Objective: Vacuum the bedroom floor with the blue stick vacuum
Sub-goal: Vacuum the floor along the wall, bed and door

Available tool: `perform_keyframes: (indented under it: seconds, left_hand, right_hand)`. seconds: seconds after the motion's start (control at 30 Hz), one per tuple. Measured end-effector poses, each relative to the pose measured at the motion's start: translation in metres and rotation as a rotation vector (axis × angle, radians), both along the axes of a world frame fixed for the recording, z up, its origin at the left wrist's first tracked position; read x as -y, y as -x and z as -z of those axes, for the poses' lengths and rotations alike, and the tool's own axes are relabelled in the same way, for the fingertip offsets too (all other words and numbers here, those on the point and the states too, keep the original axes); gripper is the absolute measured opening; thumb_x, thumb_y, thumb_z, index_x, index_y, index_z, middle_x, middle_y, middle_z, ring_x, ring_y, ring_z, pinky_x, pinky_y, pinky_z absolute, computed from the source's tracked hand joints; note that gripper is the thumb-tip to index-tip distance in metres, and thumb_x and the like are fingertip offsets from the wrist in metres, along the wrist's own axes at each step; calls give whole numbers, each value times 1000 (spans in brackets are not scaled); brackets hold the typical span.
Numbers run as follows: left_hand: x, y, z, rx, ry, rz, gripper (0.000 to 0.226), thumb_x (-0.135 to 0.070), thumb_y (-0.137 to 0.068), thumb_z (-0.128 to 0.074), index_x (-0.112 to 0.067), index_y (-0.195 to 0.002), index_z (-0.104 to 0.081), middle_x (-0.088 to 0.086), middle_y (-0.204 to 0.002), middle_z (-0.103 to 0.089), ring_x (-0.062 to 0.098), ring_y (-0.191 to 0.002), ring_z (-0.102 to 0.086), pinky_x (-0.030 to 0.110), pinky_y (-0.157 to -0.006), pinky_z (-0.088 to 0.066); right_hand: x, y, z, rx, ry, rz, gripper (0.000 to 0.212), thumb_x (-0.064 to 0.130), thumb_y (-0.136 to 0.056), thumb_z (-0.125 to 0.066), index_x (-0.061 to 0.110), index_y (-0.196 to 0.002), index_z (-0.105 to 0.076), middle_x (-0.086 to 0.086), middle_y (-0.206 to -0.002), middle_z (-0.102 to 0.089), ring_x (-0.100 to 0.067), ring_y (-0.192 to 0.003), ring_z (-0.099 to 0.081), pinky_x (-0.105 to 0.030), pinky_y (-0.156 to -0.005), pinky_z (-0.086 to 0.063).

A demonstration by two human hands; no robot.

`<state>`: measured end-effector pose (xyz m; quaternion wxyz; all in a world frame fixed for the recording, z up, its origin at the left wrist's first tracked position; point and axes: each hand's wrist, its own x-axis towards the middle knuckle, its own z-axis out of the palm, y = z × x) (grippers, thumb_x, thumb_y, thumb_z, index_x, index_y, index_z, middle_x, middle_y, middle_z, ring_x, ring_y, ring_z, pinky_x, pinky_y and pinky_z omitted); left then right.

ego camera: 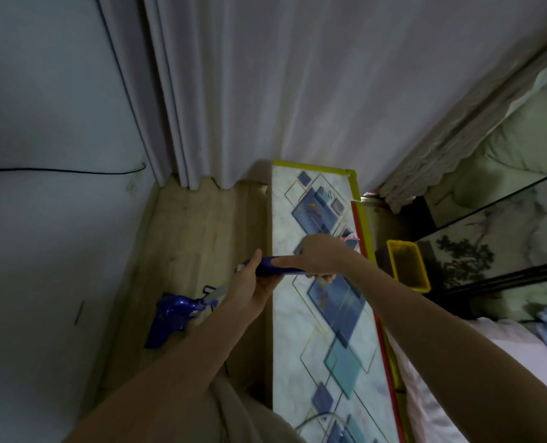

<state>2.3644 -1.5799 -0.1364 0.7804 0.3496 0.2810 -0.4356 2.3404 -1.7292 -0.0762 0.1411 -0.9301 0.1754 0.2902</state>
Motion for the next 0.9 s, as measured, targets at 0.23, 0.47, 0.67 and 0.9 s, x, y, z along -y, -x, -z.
perform_keyframes:
  seconds: [0.23,0.47,0.67,0.9]
  left_hand:
    - [-47,-36,25,19,-62,-86,34,-18,-96,-56,-4,-126,-48,21,-109,-65,31,-90,-69,37,-63,-60]
    - [-67,-95,10,38,61,-184,22,-16,-100,-50,-1,-115,-52,22,-109,-62,33,-97,-65,42,-75,-59]
    - [-63,-126,8,25,140,-286,25,-15,-101,-46,3,-117,-49,24,-106,-60,35,-96,-62,49,-81,-56]
    - [-38,-134,7,-6,71,-297,30,-13,-99,-50,3,-124,-47,25,-114,-59,36,-99,-62,44,-71,-55]
  right_hand:
    - [-52,-37,19,-110,-151,93,73,72,-86,-46,1,-74,-59,-12,-66,-69,-17,-48,-65,-25,-54,-57]
    - [-75,-110,-5,33,83,-208,80,80,-84,-37,7,-56,-56,-3,-47,-58,-14,-36,-53,-23,-49,-46]
    - [-79,-148,-17,84,241,-352,76,81,-83,-35,10,-60,-53,-2,-53,-55,-15,-48,-53,-26,-51,-39]
    - [-51,-158,-13,40,174,-351,72,76,-87,-36,11,-61,-50,-2,-54,-52,-13,-46,-49,-24,-51,-40]
